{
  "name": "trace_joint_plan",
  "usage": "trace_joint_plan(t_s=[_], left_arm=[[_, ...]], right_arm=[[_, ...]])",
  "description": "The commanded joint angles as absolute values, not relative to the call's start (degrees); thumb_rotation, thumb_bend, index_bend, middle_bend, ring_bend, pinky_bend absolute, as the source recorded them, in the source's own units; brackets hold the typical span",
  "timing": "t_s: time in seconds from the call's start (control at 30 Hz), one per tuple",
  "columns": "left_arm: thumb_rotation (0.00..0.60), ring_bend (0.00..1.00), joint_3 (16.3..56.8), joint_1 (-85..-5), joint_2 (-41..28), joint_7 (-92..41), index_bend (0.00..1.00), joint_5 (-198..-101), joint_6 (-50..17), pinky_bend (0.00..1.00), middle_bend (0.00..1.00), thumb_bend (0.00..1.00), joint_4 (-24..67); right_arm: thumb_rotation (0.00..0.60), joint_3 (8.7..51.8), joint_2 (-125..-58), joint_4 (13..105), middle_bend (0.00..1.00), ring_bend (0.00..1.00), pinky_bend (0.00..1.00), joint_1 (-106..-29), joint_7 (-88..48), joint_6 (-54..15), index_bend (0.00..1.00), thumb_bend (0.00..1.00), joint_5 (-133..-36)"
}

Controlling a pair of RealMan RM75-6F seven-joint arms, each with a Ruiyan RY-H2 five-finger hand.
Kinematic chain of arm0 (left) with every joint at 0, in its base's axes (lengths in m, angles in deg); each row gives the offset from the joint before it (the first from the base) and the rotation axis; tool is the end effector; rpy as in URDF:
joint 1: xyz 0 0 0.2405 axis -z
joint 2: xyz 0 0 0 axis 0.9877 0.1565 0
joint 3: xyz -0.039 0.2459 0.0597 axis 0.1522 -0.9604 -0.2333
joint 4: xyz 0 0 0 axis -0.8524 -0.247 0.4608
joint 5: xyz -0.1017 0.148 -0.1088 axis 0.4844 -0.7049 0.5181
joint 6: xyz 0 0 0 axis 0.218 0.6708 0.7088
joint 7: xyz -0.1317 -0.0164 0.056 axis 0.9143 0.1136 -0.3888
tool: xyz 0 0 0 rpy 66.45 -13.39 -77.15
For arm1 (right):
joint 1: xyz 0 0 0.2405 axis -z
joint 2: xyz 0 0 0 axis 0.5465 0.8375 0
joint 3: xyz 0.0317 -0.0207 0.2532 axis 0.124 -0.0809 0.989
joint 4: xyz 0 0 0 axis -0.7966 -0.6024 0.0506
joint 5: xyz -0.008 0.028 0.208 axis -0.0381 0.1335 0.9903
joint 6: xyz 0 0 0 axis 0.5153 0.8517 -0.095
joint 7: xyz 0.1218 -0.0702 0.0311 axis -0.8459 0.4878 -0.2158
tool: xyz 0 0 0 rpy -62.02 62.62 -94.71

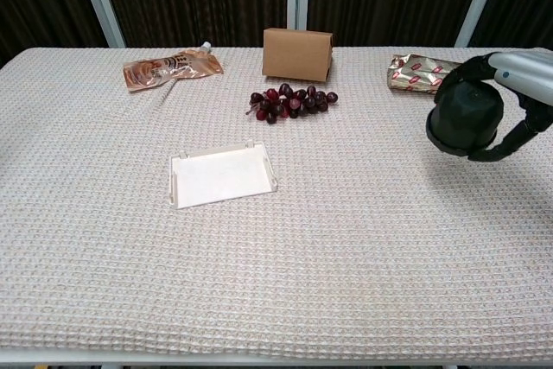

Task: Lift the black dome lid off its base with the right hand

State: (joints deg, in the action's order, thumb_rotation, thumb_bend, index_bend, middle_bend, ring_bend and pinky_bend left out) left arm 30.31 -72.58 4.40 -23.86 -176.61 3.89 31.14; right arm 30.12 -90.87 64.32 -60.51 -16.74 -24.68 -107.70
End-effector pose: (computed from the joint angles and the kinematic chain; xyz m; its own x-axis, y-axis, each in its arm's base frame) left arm -0.3179 0.1997 0.1250 0.4149 -0.0025 0.9099 0.9058 -0.0931 -0.4133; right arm -0.2293 -0.3101 0.0317 0.4116 -0.1985 0.8895 -0.8761 -0.3551 0.3262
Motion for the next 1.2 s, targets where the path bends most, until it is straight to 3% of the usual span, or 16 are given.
trace_joint_plan(t_s=[0.03,0.13,0.23,0.47,0.57,0.83,1.0,1.2], left_arm=[[0.6,0.08,30.12,-72.36,4.03,-24.11,0.17,-176.75,3.49,0.3,0.11,0.02,30.92],[0.6,0.08,30.12,-72.31,3.83,-24.26,0.17,-176.67,3.34,0.3,0.11,0.02,30.84],[0.6,0.08,30.08,-72.34,3.81,-24.19,0.17,-176.57,3.26,0.3,0.11,0.02,30.79],[0.6,0.08,29.98,-72.51,4.11,-23.98,0.17,-176.87,3.7,0.3,0.11,0.02,31.16],[0.6,0.08,29.9,-72.61,4.08,-23.88,0.17,-176.88,3.78,0.3,0.11,0.02,31.03],[0.6,0.08,29.98,-72.48,3.94,-23.32,0.17,-176.99,3.74,0.3,0.11,0.02,30.65],[0.6,0.08,29.99,-72.69,4.0,-23.28,0.17,-176.71,3.86,0.3,0.11,0.02,30.54],[0.6,0.08,30.35,-72.59,4.19,-23.09,0.17,-176.28,3.73,0.3,0.11,0.02,31.06]], right_arm=[[0.6,36.05,-81.14,88.91,0.45,0.09,0.0,-58.14,-17.15,9.06,0.4,0.1,-124.6],[0.6,36.11,-79.67,91.27,0.45,0.09,0.0,-55.48,-14.87,14.92,0.4,0.1,-128.77],[0.6,34.21,-81.74,87.64,0.45,0.09,0.0,-55.0,-12.56,12.08,0.4,0.1,-125.57],[0.6,27.82,-94.52,64.36,0.45,0.09,0.0,-59.86,-5.15,-15.7,0.4,0.1,-104.85],[0.6,26.95,-97.3,60.17,0.45,0.09,0.0,-60.56,-6.46,-18.82,0.4,0.1,-103.2],[0.6,30.84,-93.73,63.32,0.45,0.09,0.0,-61.53,-8.38,-15.78,0.4,0.1,-102.98],[0.6,30.78,-91.86,69.74,0.45,0.09,0.0,-65.26,-6.25,-22.81,0.4,0.1,-101.56],[0.6,29.89,-95.68,76.75,0.45,0.1,0.0,-71.06,1.74,-30.52,0.4,0.1,-99.4]])
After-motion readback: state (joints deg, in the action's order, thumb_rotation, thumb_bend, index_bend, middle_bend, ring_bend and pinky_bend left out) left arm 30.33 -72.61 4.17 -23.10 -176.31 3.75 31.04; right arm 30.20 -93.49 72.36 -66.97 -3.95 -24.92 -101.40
